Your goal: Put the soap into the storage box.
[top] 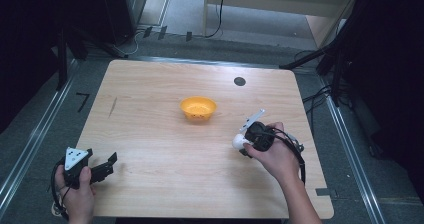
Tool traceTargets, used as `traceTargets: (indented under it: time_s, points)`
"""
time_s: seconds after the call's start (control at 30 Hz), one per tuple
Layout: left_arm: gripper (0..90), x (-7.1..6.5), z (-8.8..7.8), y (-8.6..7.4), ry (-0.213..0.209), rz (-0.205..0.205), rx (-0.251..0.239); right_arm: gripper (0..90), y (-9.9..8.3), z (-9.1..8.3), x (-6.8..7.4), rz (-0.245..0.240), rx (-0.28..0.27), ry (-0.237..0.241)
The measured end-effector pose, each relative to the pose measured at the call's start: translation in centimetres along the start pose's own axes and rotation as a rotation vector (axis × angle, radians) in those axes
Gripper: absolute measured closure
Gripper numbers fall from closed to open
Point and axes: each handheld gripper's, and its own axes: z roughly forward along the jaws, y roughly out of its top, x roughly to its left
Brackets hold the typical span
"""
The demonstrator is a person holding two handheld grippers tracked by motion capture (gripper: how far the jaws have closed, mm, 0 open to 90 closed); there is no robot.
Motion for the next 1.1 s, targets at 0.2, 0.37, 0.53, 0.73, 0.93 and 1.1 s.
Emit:
traceTargets:
  time_s: [0.2, 0.37, 0.53, 0.73, 0.93, 1.1]
  points:
    - [13.9, 0.0, 0.0, 0.0, -0.002, 0.0, 0.0, 51.0, 0.6, -0.2, -0.5, -0.013, -0.002, 0.004]
    - [13.9, 0.0, 0.1, 0.0, 0.001, -0.005, 0.0, 51.0, 1.2, -0.3, -0.9, -0.027, -0.007, 0.009]
    - [13.9, 0.0, 0.1, 0.0, 0.001, -0.005, -0.001, 51.0, 1.8, -0.3, -1.3, -0.044, -0.008, 0.01]
    - [13.9, 0.0, 0.1, 0.0, -0.001, -0.004, -0.003, 51.0, 2.6, -0.2, -1.5, -0.05, -0.024, 0.035]
    - [13.9, 0.0, 0.0, 0.0, 0.0, -0.004, -0.003, 51.0, 3.4, -0.1, -1.7, -0.072, -0.005, 0.033]
    - [13.9, 0.0, 0.0, 0.0, -0.003, -0.005, -0.002, 50.9, 4.1, 0.2, -2.2, -0.08, 0.005, 0.028]
